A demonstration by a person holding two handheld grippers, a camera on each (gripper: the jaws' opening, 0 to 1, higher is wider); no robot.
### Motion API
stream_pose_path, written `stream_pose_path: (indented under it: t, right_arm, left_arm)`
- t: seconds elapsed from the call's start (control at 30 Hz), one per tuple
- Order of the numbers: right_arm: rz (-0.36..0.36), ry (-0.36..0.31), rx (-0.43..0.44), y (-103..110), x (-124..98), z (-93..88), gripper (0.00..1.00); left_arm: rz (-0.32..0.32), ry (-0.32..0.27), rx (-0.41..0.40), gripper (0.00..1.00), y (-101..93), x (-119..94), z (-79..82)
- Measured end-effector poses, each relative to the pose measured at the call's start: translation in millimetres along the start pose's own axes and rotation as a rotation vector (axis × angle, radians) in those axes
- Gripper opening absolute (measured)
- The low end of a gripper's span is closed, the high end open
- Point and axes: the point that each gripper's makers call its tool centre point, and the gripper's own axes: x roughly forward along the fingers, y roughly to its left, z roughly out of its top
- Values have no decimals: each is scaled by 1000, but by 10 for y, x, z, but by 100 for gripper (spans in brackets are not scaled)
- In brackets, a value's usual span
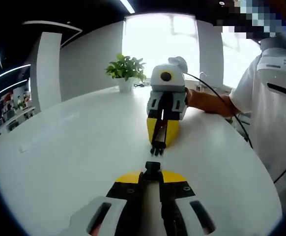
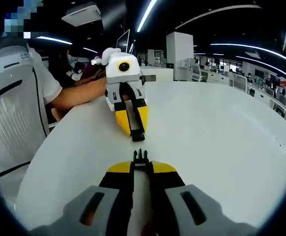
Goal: Snap the two parts of the plastic buckle together until the buckle closes and remains connected.
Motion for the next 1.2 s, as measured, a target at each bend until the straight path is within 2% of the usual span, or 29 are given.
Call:
stream_pose_path:
  t: [0.37,1.2]
  right_arm:
    - [21,1,-14,76,38,20,12]
    - [27,30,-37,199,36,-11,12]
  left_arm:
    - [-27,11,16,12,-93,60,5]
    - [-34,23,38,12,-225,51,-3]
